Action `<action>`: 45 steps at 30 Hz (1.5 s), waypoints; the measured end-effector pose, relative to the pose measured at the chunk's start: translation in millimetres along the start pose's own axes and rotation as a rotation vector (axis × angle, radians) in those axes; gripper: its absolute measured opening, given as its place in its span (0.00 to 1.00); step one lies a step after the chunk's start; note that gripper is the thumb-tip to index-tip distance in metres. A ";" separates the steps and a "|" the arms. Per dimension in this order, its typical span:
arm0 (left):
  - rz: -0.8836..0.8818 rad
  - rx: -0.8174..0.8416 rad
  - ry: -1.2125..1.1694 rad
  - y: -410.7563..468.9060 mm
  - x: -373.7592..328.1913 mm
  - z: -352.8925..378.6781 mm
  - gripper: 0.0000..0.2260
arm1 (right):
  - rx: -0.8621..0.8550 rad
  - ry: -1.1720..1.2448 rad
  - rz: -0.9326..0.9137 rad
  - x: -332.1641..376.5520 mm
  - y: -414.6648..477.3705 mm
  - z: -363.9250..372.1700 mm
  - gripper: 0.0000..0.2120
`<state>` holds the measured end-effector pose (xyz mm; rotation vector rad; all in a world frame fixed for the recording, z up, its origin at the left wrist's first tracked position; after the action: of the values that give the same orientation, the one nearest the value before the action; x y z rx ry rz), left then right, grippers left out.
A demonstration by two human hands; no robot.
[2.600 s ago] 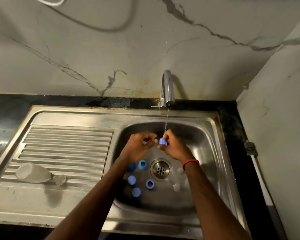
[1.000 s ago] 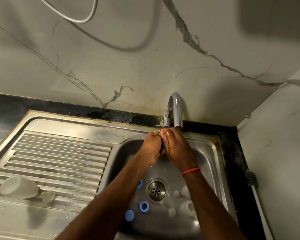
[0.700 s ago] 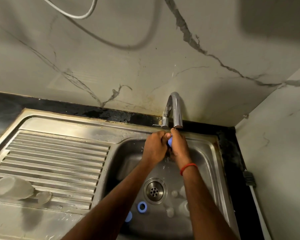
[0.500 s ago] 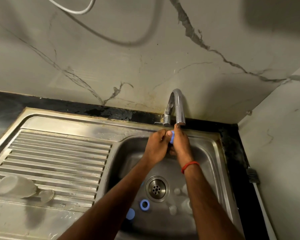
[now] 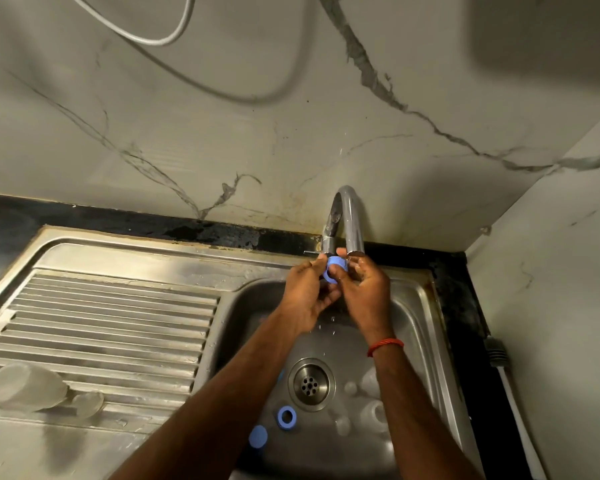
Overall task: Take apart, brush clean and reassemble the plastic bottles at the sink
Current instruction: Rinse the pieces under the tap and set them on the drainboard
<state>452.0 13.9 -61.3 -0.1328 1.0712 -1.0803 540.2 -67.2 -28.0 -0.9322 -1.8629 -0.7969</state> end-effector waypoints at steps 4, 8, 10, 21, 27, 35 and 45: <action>-0.103 0.043 -0.231 -7.9 10.9 5.6 0.15 | -0.012 -0.073 -0.097 4.9 -6.9 -7.0 0.17; -0.154 0.051 -0.396 -11.5 11.7 5.1 0.14 | 0.087 -0.274 -0.292 15.9 -9.7 -9.2 0.21; -0.134 0.056 -0.374 -8.7 9.1 1.9 0.14 | 0.056 -0.567 -0.449 23.9 -11.9 -14.2 0.23; 0.046 0.023 -0.185 -1.9 2.4 -10.7 0.16 | 0.145 -0.951 -0.476 26.0 -12.2 -9.3 0.27; 0.071 0.022 -0.138 -4.3 3.8 -4.0 0.14 | 0.164 -0.837 -0.380 26.9 -15.8 -6.6 0.30; -0.014 0.081 -0.218 -7.8 1.8 12.5 0.14 | 0.194 -1.010 -0.481 26.1 -15.0 -9.4 0.30; -0.017 -0.040 -0.088 -5.8 13.2 1.7 0.11 | 0.228 -0.967 -0.493 22.2 -20.7 -10.6 0.28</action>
<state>450.2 0.1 -65.7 -0.2196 1.0144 -1.0595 519.8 -80.2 -6.9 -0.7663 -3.0318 -0.3861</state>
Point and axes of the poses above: each hand's wrist, its own y-axis towards the middle knuckle, its own z-axis out of the palm, x = y × z, the point moved 8 cm from there along y, towards the middle knuckle, and after that the axes turned 7 degrees about -y, right-handed, at the moved point
